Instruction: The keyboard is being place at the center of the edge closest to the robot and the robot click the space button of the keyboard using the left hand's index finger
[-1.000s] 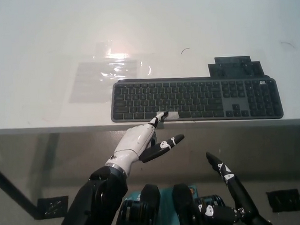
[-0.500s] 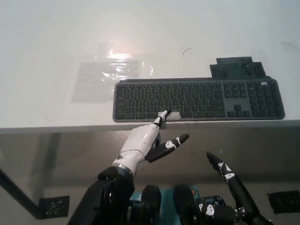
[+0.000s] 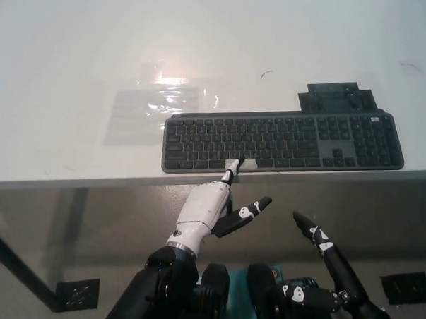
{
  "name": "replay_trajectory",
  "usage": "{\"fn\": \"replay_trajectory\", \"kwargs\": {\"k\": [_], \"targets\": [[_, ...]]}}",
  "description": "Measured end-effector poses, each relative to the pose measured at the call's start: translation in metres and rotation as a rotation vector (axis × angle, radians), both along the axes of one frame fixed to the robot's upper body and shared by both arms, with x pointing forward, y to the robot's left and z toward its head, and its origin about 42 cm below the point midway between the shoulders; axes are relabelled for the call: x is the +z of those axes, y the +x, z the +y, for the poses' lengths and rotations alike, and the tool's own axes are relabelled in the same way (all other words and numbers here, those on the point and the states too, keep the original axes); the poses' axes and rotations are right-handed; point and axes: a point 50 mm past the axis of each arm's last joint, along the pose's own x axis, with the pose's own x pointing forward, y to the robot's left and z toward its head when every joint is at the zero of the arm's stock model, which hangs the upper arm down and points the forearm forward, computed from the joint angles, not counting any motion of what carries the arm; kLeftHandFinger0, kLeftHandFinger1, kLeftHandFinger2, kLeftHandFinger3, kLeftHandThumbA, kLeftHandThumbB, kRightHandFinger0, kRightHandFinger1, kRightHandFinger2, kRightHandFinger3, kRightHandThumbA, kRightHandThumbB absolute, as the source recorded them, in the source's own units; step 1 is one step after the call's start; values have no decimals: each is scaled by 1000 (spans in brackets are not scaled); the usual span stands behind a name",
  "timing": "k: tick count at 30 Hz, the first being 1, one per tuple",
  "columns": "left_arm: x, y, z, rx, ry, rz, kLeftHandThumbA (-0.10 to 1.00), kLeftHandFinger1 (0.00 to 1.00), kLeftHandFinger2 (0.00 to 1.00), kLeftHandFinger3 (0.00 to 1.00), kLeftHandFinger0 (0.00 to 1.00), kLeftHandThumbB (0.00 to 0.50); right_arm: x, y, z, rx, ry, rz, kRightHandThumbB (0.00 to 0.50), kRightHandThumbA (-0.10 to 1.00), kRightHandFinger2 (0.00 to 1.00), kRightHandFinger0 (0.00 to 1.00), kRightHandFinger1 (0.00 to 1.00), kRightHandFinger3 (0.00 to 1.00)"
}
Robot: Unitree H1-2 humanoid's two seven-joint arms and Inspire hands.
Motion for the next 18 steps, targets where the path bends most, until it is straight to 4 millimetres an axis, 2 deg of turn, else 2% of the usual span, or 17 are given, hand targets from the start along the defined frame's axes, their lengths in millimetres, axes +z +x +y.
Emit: {"fn": "replay_trajectory", "kwargs": {"k": [3, 4, 5, 6, 8, 11, 13, 15, 16, 17, 18], "targets": [[-1, 1, 0, -3, 0, -10, 1000, 94, 312, 1000, 100, 325, 1, 1, 0, 1, 0, -3, 348, 917, 1000, 1000, 1000, 1000], [-1, 1, 1, -4, 1, -13, 1000, 86, 301, 1000, 110, 342, 1, 1, 0, 1, 0, -4, 347, 919, 1000, 1000, 1000, 1000], [-1, 1, 1, -4, 1, -15, 1000, 21, 222, 1000, 60, 349, 1, 2, 0, 1, 0, -4, 345, 919, 1000, 1000, 1000, 1000], [-1, 1, 1, -5, 0, -17, 1000, 1, 39, 1000, 2, 344, 1, 2, 0, 1, 0, -5, 346, 919, 1000, 1000, 1000, 1000], [2, -1, 2, -4, -9, -27, 1000, 2, 0, 1000, 0, 334, 2, 2, 1, 1, 0, -5, 355, 925, 1000, 1000, 1000, 1000], [12, -13, 5, -22, -47, -55, 1000, 46, 15, 1000, 0, 343, 2, 2, 0, 1, -1, -5, 355, 923, 1000, 1000, 1000, 1000], [15, -25, 6, -43, -66, -56, 1000, 91, 72, 1000, 0, 342, 1, 2, 0, 1, -2, -5, 344, 902, 1000, 1000, 1000, 1000], [17, -39, 6, -64, -86, -56, 1000, 155, 207, 1000, 0, 338, 1, 2, 0, 1, -1, -4, 350, 908, 1000, 1000, 1000, 1000], [20, -44, 6, -73, -98, -63, 1000, 185, 275, 1000, 1, 361, 1, 2, 0, 1, -1, -3, 344, 909, 1000, 1000, 1000, 1000], [24, -48, 6, -80, -106, -69, 1000, 186, 282, 1000, 0, 370, 1, 2, 0, 1, -1, -2, 343, 908, 1000, 1000, 1000, 1000], [30, -52, 6, -90, -120, -84, 1000, 130, 239, 1000, 1, 402, 1, 2, 0, 1, -1, -1, 342, 904, 1000, 1000, 1000, 1000]]}}
